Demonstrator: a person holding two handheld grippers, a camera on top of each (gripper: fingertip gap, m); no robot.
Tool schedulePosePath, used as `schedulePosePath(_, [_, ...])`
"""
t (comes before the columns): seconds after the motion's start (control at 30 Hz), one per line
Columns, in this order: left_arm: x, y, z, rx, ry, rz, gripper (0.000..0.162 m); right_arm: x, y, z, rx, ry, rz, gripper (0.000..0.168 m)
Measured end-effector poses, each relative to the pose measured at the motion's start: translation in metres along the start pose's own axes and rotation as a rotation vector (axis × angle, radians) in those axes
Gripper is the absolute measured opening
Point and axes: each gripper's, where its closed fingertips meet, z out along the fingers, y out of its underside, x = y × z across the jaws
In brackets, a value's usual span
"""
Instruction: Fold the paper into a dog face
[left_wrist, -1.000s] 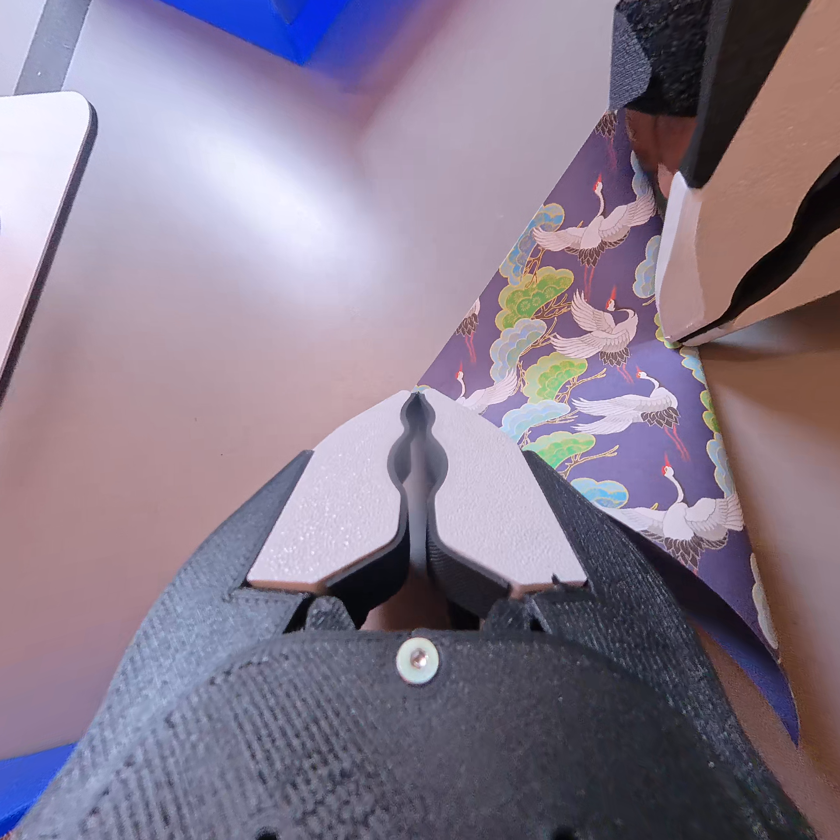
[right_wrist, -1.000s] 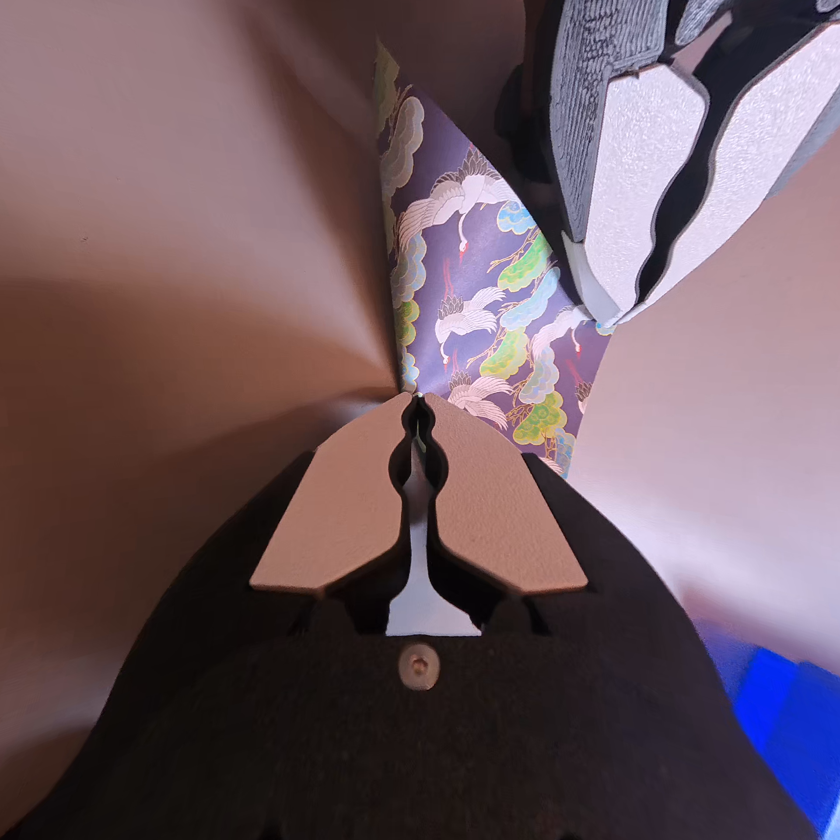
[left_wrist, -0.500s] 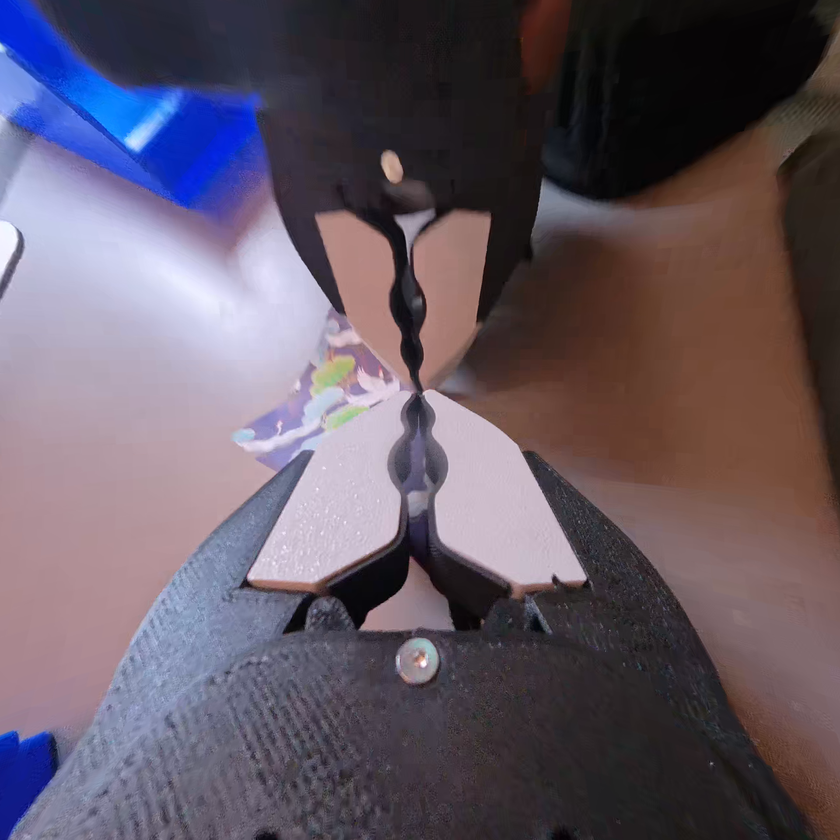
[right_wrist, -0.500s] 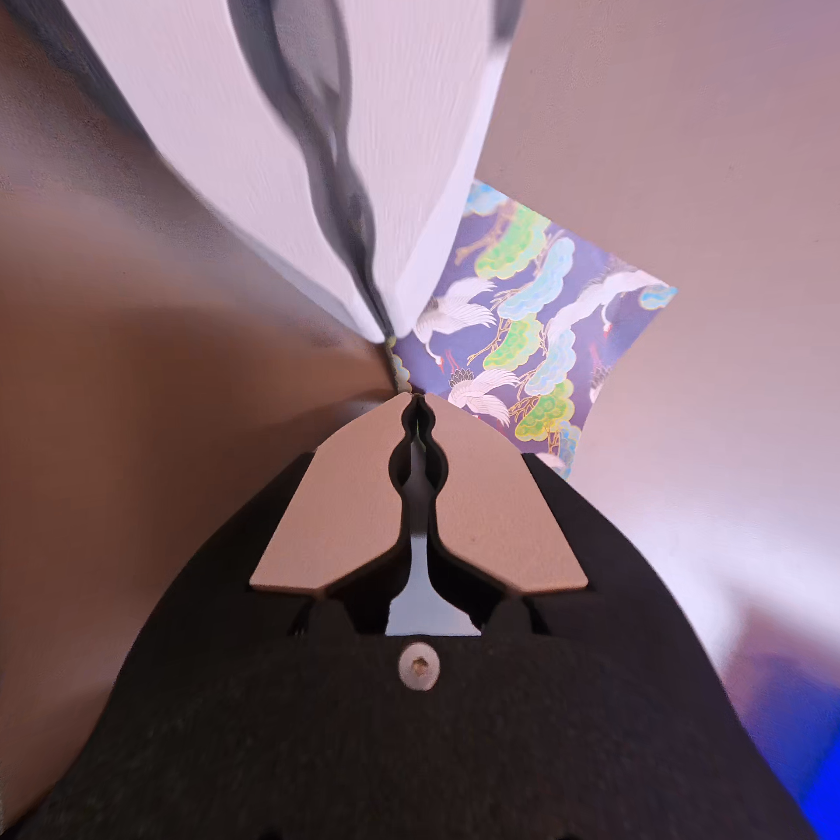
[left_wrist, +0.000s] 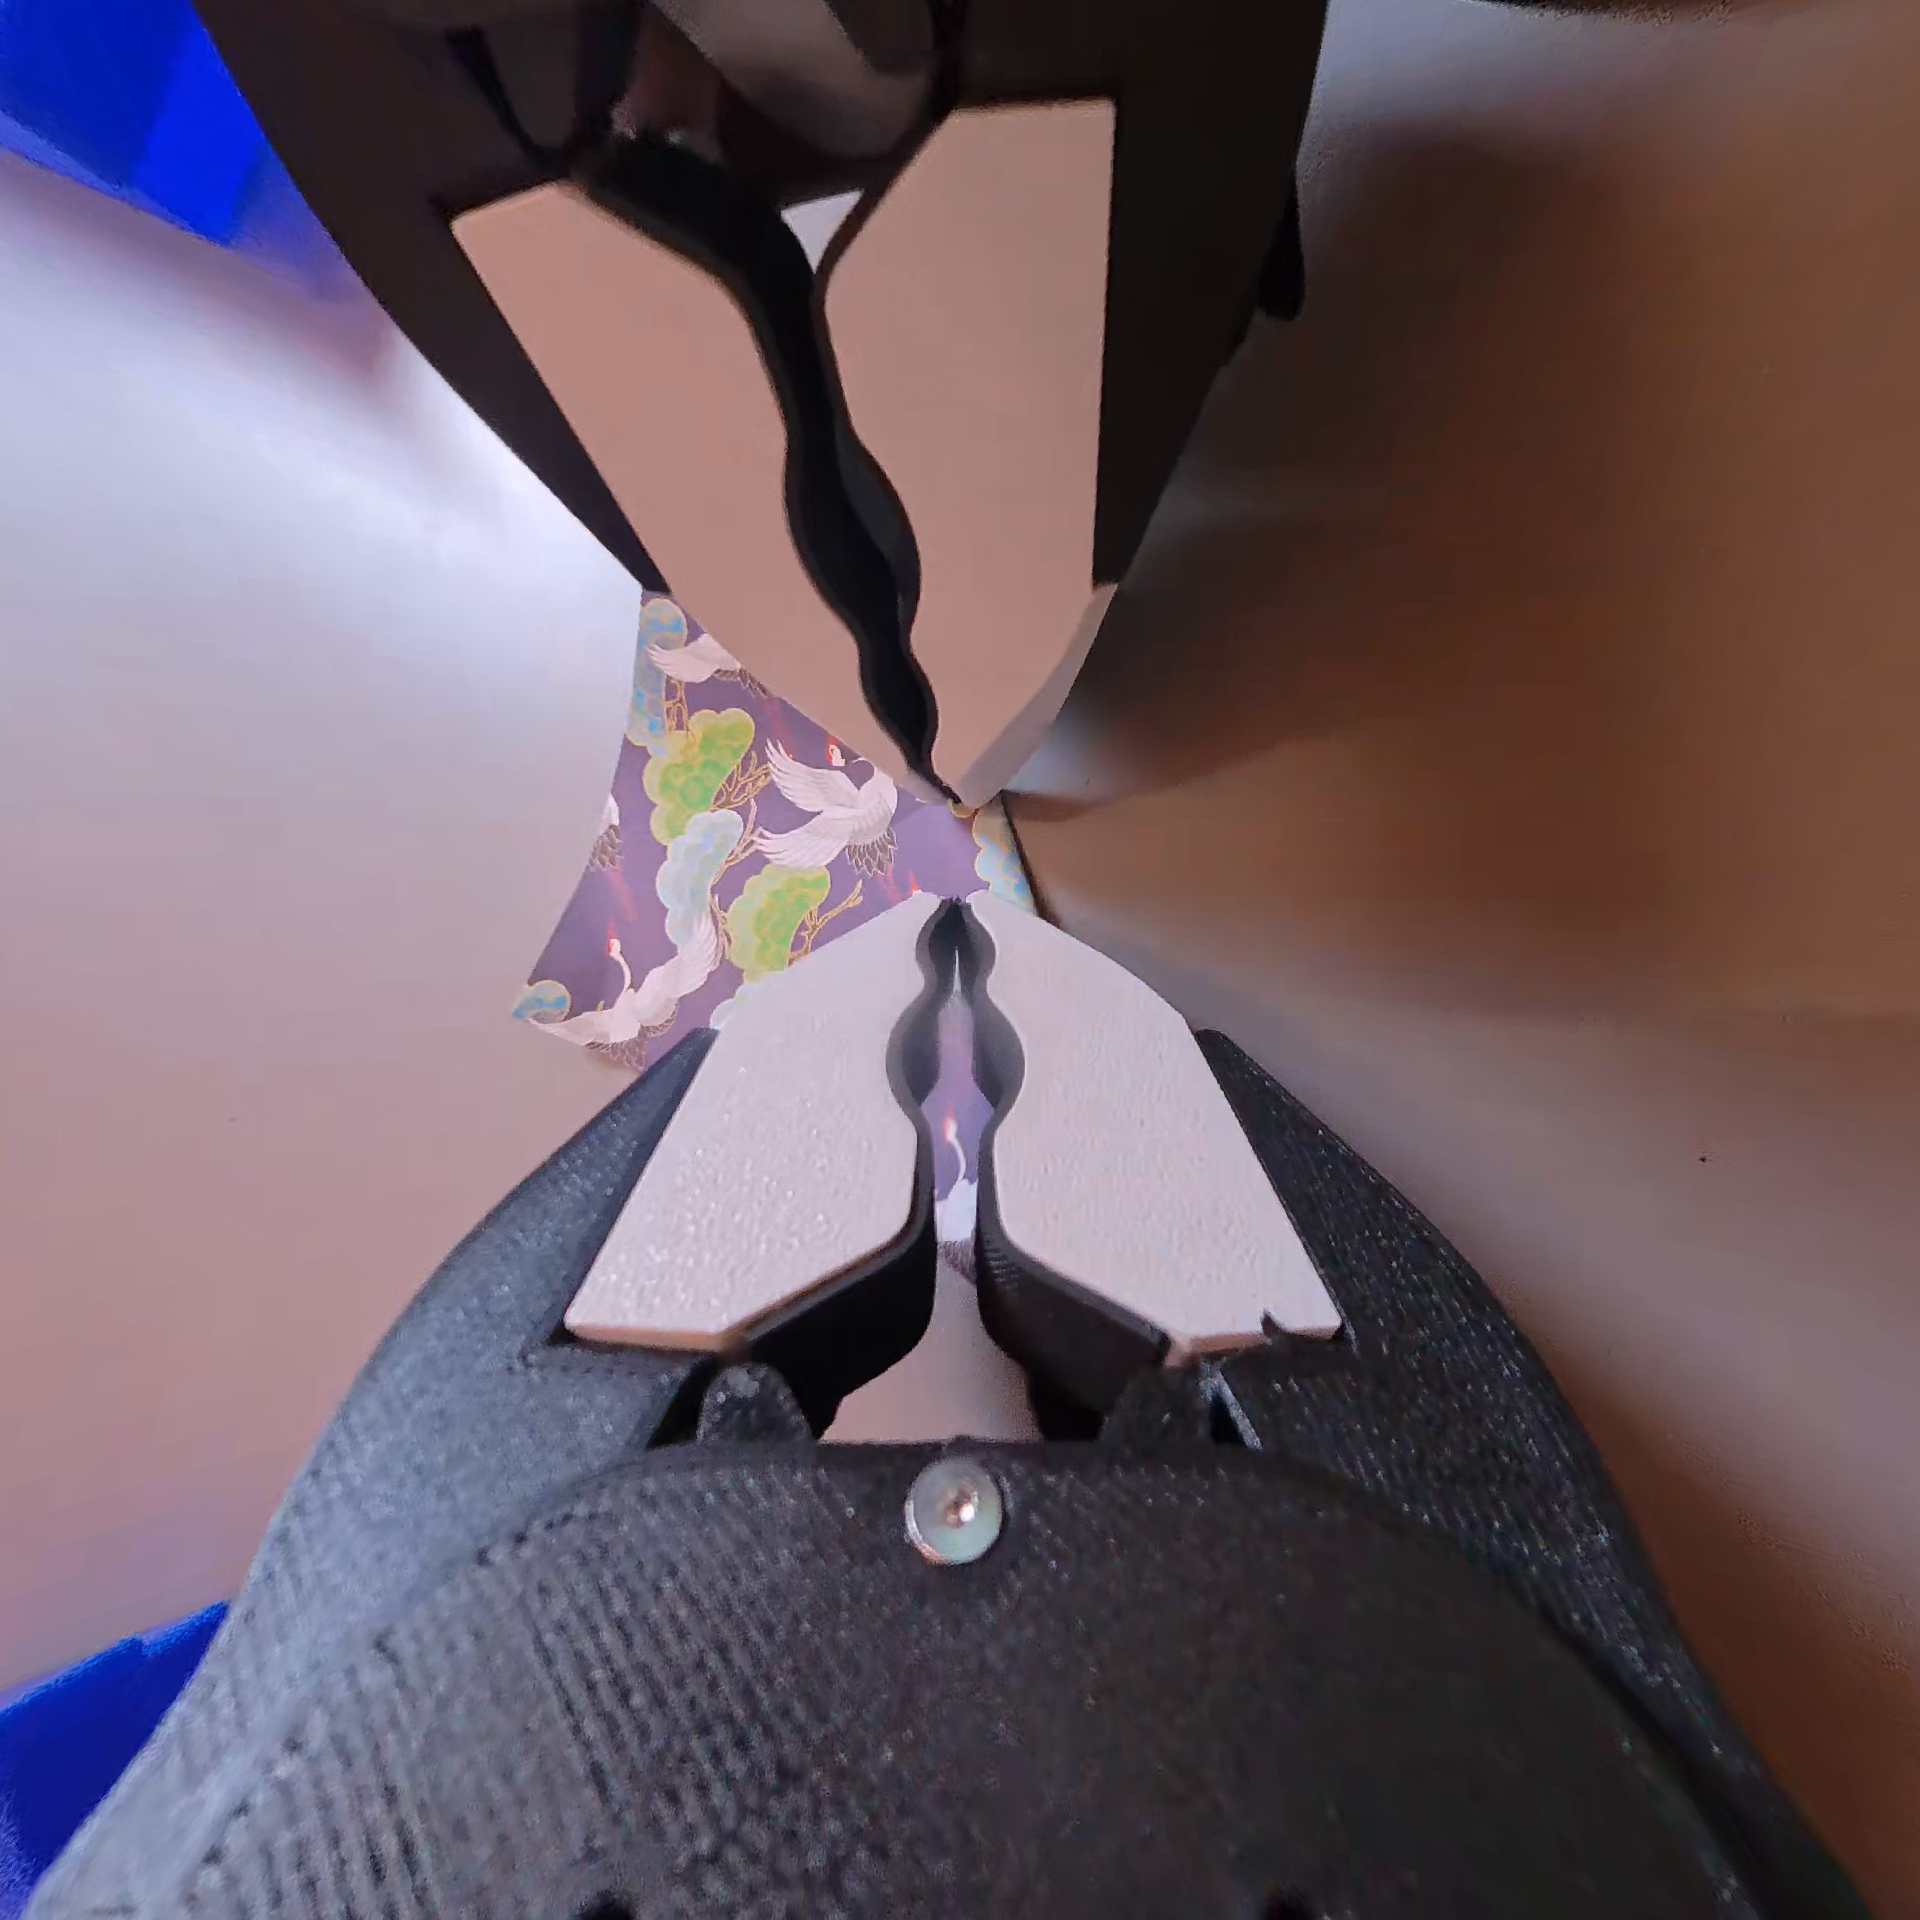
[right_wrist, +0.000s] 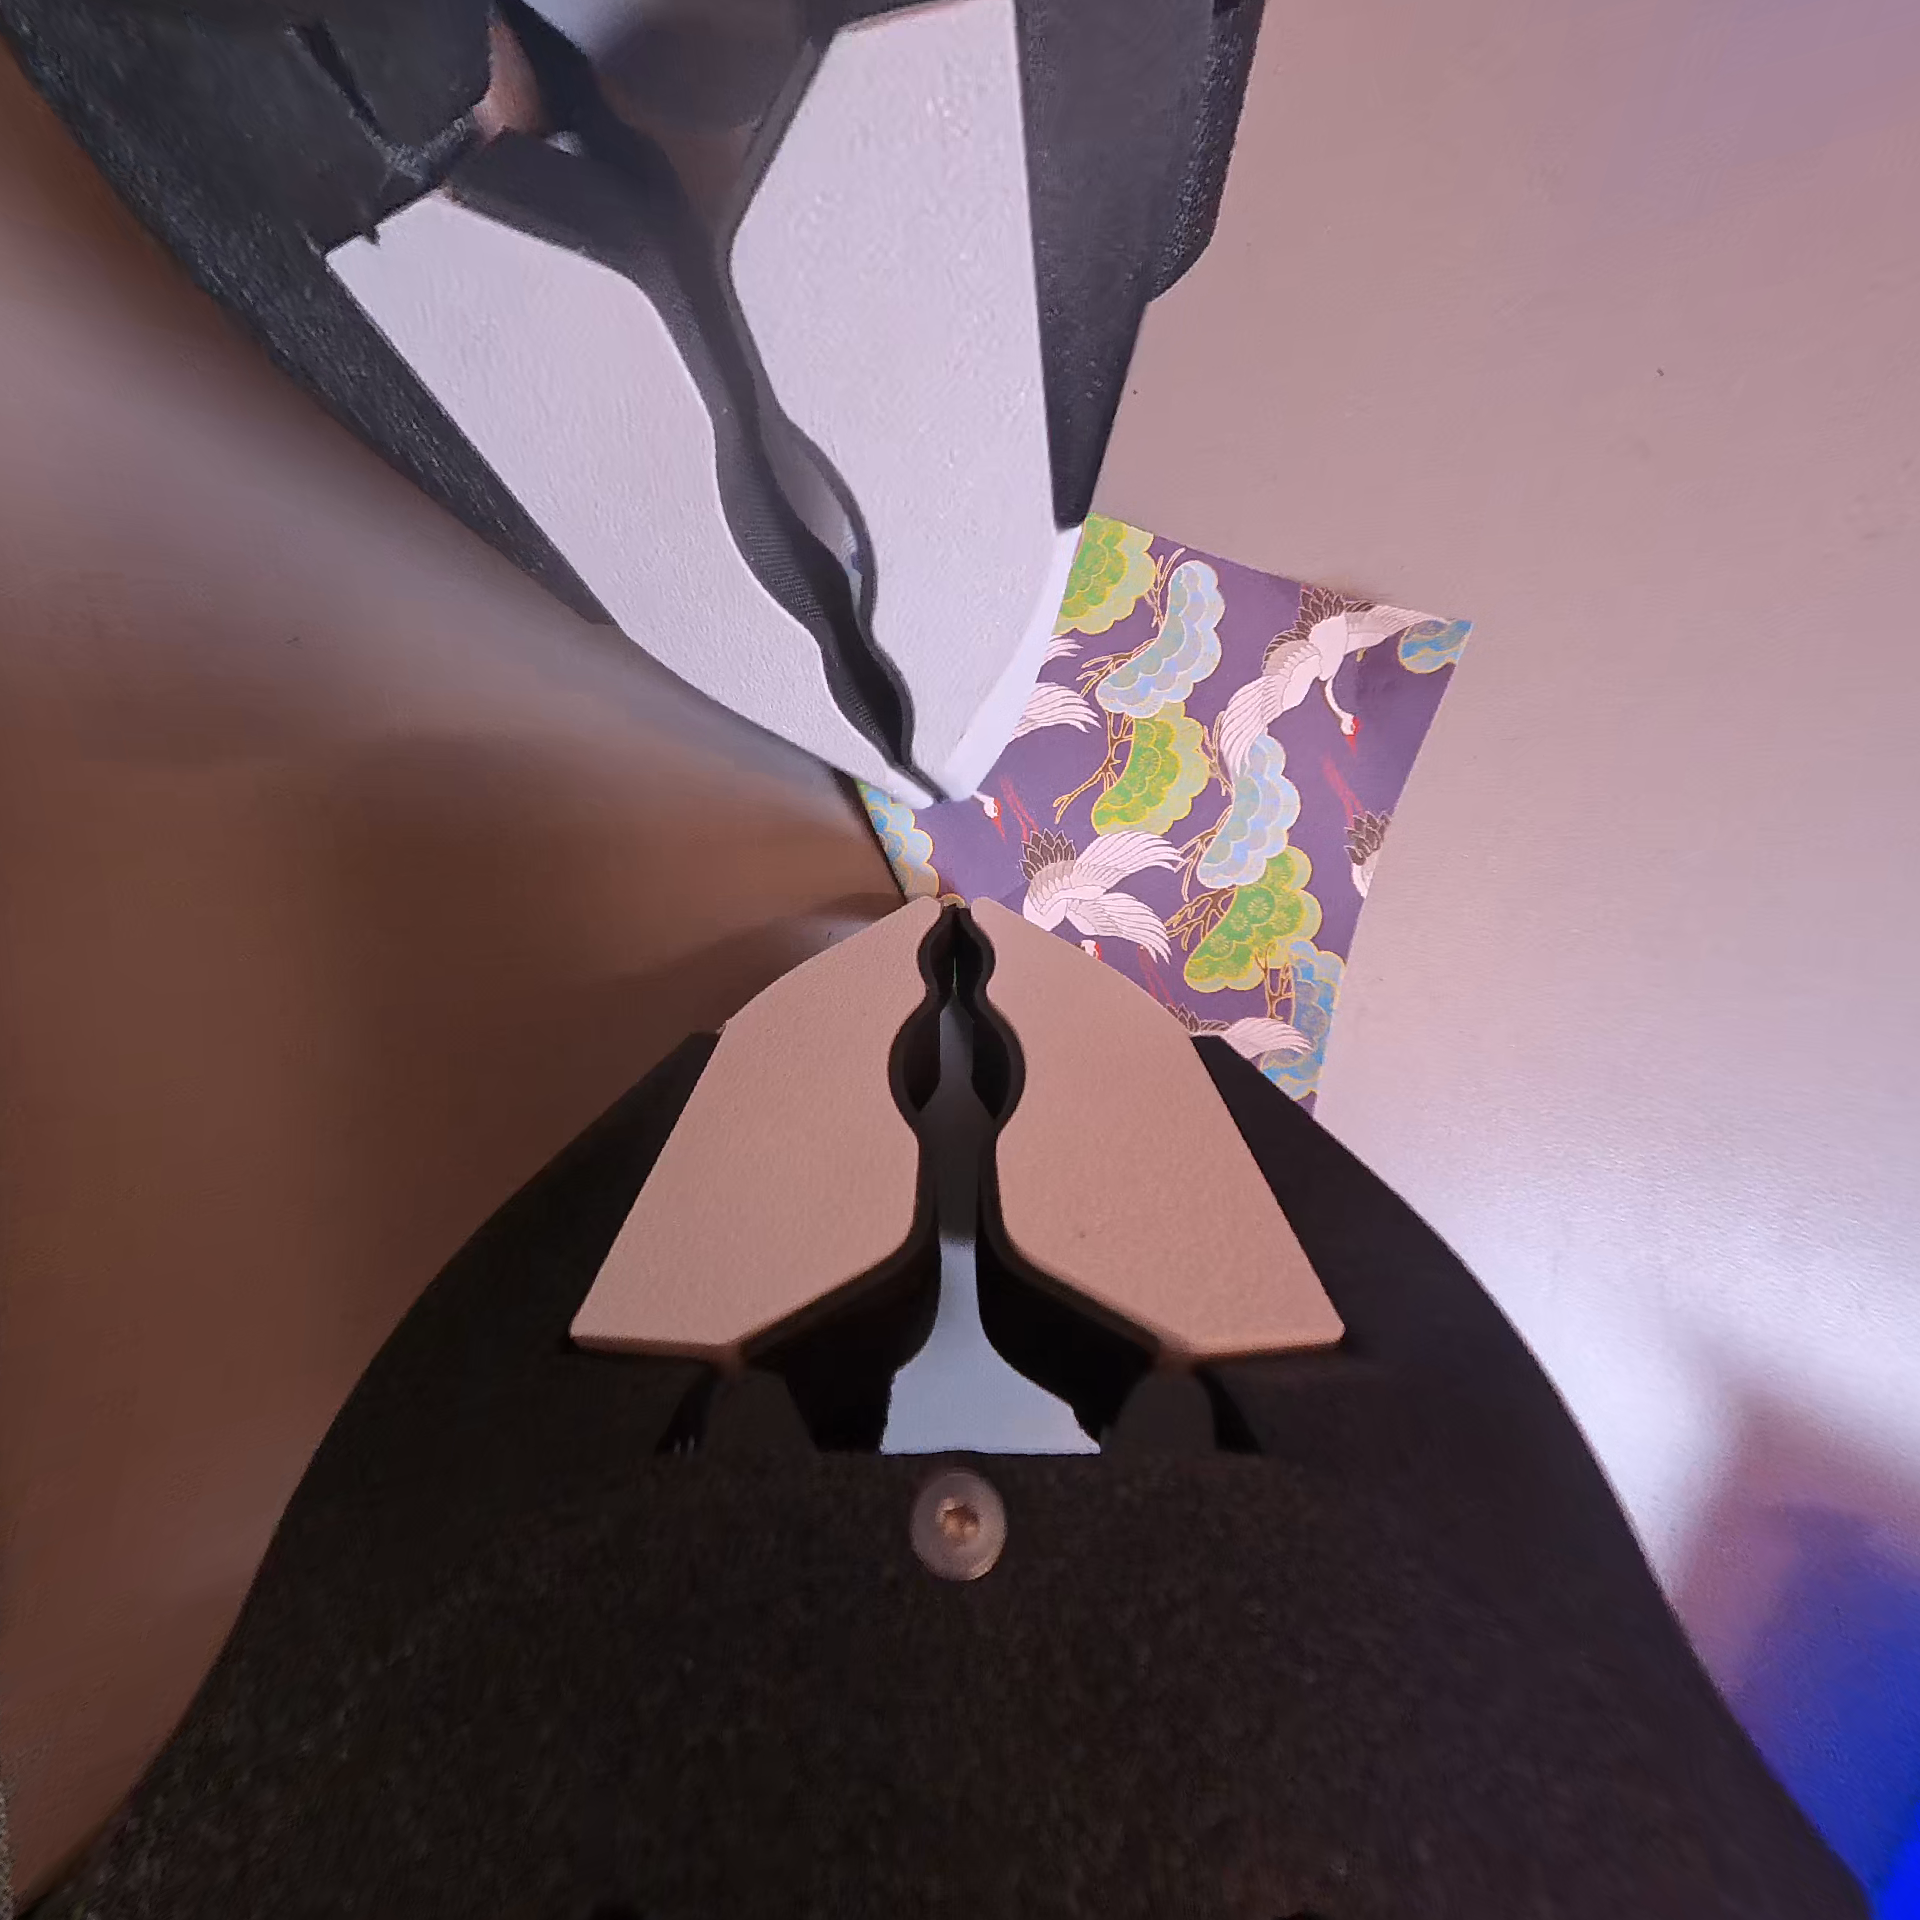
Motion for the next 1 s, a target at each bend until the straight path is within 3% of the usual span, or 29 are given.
schedulePosePath(0.43, [0.004,-0.007,0.006,-0.049,-0.065,0.14,0.0,0.0,0.0,0.0,0.013,-0.009,0.015,0.0])
schedulePosePath(1.0, [0.012,0.018,-0.013,0.019,-0.026,0.038,0.0,0.0,0.0,0.0,0.027,-0.016,0.023,0.0])
